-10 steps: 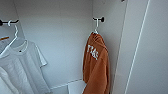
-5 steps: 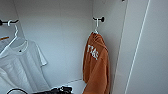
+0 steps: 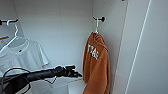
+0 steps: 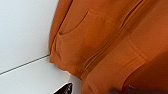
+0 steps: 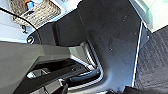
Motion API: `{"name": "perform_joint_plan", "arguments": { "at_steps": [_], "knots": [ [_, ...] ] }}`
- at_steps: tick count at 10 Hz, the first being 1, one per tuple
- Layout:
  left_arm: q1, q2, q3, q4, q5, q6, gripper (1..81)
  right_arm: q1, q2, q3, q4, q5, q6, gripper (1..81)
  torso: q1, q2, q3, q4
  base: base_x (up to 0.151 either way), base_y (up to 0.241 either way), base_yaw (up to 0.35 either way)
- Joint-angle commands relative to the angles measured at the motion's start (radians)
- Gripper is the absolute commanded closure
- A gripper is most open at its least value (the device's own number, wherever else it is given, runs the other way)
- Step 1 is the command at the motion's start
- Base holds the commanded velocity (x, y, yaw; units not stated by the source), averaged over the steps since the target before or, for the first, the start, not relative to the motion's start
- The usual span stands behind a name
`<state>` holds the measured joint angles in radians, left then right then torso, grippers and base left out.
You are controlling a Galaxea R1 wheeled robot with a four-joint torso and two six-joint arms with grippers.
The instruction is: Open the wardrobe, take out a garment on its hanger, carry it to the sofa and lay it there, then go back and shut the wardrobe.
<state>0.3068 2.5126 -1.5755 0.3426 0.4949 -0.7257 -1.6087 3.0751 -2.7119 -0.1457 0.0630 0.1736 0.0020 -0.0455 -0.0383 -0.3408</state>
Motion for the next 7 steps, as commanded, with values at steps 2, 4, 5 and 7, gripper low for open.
{"name": "perform_joint_plan", "arguments": {
  "at_steps": [2, 4, 5, 7],
  "knots": [
    [-0.387, 0.045, 0.080, -0.011, 0.030, -0.266, 1.0, 0.046, 0.007, 0.005, -0.003, -0.048, 0.001, 1.0, 0.000, 0.000, 0.000, 0.000, 0.000, 0.000, 0.000],
    [-0.490, 0.082, 0.083, -0.013, 0.019, -0.366, 1.0, 0.043, 0.010, 0.005, -0.003, -0.046, 0.001, 1.0, 0.000, 0.000, 0.000, 0.000, 0.000, 0.000, 0.000],
    [-0.531, 0.091, 0.084, -0.013, -0.001, -0.415, 1.0, 0.040, 0.009, 0.005, -0.003, -0.045, 0.003, 1.0, 0.000, 0.000, 0.000, 0.000, 0.000, 0.000, 0.000],
    [-0.582, 0.089, 0.078, -0.037, -0.099, -0.508, 1.0, 0.039, 0.009, 0.005, -0.003, -0.045, 0.003, 1.0, 0.000, 0.000, -0.001, 0.000, 0.000, 0.000, 0.000]
  ]
}}
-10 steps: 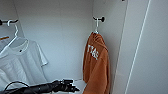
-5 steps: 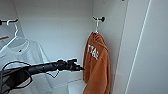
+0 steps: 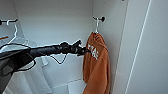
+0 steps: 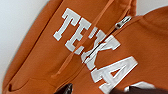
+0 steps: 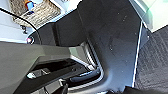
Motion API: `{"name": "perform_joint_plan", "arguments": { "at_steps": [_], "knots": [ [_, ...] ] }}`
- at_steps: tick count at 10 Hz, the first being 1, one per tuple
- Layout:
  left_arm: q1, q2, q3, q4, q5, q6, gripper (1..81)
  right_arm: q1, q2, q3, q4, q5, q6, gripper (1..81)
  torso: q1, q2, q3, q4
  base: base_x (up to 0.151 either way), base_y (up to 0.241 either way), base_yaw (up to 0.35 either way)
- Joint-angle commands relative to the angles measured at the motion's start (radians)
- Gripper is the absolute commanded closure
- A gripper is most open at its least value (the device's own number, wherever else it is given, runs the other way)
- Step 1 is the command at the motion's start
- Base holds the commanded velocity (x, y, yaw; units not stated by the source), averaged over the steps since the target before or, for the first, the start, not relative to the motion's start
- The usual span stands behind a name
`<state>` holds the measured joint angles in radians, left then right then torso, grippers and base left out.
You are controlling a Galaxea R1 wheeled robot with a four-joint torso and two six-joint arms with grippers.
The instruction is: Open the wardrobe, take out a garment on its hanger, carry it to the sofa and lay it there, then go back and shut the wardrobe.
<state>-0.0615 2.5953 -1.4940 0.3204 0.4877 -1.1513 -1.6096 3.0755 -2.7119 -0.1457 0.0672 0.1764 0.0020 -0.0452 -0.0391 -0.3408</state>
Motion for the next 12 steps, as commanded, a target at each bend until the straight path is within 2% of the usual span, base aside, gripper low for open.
{"name": "perform_joint_plan", "arguments": {
  "at_steps": [1, 3, 6, 12],
  "knots": [
    [-0.234, 0.011, -0.006, -0.035, -0.125, -0.099, 1.0, 0.038, 0.010, 0.005, -0.002, -0.049, 0.000, 1.0, 0.000, 0.000, 0.000, 0.000, 0.000, 0.000, 0.000],
    [-0.274, 0.019, -0.026, -0.086, -0.175, -0.111, 1.0, 0.038, 0.010, 0.005, -0.003, -0.049, 0.000, 1.0, 0.000, 0.000, 0.000, 0.000, 0.000, 0.000, 0.000],
    [-0.298, 0.048, -0.095, -0.093, -0.281, -0.136, 1.0, 0.029, 0.010, 0.003, -0.002, -0.049, 0.000, 1.0, 0.000, 0.000, 0.000, 0.000, 0.000, 0.000, 0.000],
    [-0.359, 0.149, -0.252, -0.080, -0.301, -0.137, 1.0, 0.013, 0.016, 0.005, -0.003, -0.049, 0.000, 1.0, 0.000, 0.000, 0.000, 0.000, 0.000, 0.000, 0.000]
  ]
}}
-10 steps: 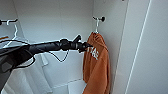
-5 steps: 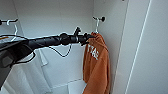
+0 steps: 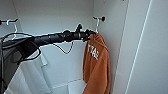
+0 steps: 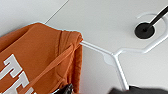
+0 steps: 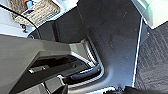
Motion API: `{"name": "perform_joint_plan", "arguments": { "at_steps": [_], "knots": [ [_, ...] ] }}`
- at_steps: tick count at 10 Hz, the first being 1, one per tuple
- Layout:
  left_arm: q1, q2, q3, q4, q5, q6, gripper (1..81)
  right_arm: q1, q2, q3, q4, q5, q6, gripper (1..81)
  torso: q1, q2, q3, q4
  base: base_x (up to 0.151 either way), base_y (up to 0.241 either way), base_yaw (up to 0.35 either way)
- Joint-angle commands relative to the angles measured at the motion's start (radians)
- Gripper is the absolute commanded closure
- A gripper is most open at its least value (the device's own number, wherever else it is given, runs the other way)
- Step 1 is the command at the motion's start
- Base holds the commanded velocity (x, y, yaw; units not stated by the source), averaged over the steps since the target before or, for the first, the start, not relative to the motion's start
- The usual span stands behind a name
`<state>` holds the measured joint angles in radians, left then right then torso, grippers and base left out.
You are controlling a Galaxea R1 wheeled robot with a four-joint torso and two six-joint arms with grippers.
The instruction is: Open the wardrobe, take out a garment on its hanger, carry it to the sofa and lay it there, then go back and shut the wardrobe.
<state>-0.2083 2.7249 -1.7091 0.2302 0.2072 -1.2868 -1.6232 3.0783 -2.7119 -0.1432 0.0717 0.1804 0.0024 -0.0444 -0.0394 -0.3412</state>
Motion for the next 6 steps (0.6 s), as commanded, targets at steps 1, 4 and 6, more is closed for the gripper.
{"name": "perform_joint_plan", "arguments": {
  "at_steps": [1, 4, 6],
  "knots": [
    [-0.230, 0.035, -0.059, 0.012, -0.019, -0.002, 1.0, 0.022, 0.012, 0.003, -0.006, -0.053, -0.004, 1.0, 0.000, 0.000, 0.000, 0.000, 0.000, 0.000, 0.000],
    [-0.240, 0.081, -0.116, 0.024, -0.015, 0.001, 1.0, 0.019, 0.010, 0.003, -0.004, -0.052, -0.004, 1.0, 0.000, 0.000, 0.000, 0.000, 0.000, 0.000, 0.000],
    [-0.242, 0.118, -0.150, 0.050, -0.012, 0.001, 1.0, 0.018, 0.013, 0.003, -0.006, -0.052, -0.004, 1.0, 0.000, 0.000, 0.000, 0.000, 0.000, 0.000, 0.000]
  ]
}}
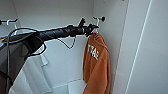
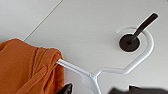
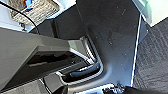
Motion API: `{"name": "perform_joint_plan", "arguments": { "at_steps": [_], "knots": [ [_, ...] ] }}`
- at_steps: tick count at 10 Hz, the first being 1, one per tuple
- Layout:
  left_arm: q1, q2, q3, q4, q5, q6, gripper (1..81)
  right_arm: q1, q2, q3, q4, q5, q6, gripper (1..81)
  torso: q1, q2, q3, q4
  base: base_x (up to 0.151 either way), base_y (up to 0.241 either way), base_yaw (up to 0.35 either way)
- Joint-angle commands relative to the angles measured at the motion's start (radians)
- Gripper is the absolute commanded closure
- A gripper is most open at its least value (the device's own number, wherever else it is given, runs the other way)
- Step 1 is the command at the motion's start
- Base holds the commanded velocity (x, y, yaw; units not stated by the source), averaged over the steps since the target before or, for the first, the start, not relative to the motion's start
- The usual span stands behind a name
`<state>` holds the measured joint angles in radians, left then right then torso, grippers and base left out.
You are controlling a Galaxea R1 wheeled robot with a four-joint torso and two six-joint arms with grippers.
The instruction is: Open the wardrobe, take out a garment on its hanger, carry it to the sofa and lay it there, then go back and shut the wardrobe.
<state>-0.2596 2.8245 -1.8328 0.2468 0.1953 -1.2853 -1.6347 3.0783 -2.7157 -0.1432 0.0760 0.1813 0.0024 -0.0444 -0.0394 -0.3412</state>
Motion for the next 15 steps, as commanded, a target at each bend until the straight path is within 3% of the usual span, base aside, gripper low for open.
{"name": "perform_joint_plan", "arguments": {
  "at_steps": [1, 7, 12, 13, 15],
  "knots": [
    [-0.191, 0.036, -0.049, 0.039, 0.003, 0.000, 1.0, 0.028, 0.013, 0.007, -0.006, -0.056, -0.005, 1.0, 0.000, 0.000, 0.000, 0.000, 0.000, 0.000, 0.000],
    [-0.154, 0.144, -0.128, 0.065, -0.032, 0.011, 1.0, 0.014, 0.025, 0.010, -0.004, -0.041, -0.005, 1.0, 0.000, 0.000, 0.000, 0.000, 0.000, 0.000, 0.000],
    [-0.142, 0.138, -0.132, 0.065, -0.257, 0.003, 1.0, 0.006, 0.036, 0.007, -0.006, -0.042, -0.005, 1.0, 0.000, 0.000, 0.000, 0.000, 0.000, 0.000, 0.000],
    [-0.138, 0.121, -0.112, 0.065, -0.272, -0.003, 81.1, 0.003, 0.038, 0.007, -0.006, -0.044, -0.006, 1.0, 0.000, 0.000, 0.000, 0.000, 0.000, 0.000, 0.000],
    [-0.132, 0.092, -0.077, 0.062, -0.303, -0.008, 81.1, 0.005, 0.041, 0.007, -0.006, -0.044, -0.006, 1.0, 0.000, 0.000, 0.000, 0.000, 0.000, 0.000, 0.000]
  ]
}}
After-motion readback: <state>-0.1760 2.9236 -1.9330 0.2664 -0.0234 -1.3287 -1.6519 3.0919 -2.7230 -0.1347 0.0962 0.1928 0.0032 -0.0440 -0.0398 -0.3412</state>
